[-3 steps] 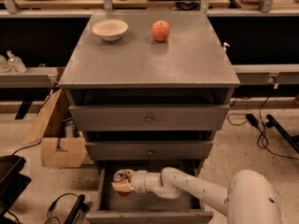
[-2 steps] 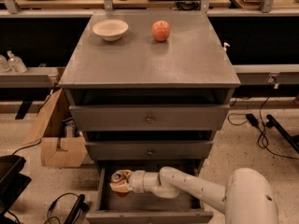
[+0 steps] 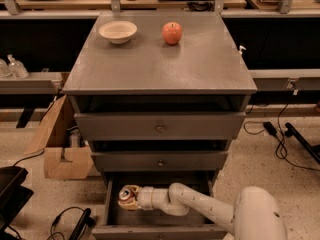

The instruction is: Place coke can into bottom drawer

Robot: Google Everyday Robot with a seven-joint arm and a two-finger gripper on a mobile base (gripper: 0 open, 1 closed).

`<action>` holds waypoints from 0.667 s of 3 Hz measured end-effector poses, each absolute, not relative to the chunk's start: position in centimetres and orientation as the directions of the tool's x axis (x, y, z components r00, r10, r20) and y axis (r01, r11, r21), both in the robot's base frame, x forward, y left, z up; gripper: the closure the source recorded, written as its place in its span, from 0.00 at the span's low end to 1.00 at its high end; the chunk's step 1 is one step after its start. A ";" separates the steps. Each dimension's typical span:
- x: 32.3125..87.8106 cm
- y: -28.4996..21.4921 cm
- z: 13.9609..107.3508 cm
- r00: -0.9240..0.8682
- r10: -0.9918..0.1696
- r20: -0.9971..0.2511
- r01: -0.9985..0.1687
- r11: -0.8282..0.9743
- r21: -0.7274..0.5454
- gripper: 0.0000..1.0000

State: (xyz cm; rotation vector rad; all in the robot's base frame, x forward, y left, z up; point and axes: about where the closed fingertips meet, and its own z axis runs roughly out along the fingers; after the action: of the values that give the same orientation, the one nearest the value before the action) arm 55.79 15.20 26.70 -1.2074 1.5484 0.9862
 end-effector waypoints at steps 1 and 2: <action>56.4 14.7 24.9 -0.093 -0.270 -0.958 -0.978 0.207 0.037 1.00; 57.2 13.4 21.4 -0.156 -0.230 -0.961 -0.968 0.227 0.102 1.00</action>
Offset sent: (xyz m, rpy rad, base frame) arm 0.0284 -0.0351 -0.0748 0.0508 0.0641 -0.0515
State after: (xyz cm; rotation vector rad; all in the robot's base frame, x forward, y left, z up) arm 57.20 13.38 21.43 -1.1562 1.5833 1.0113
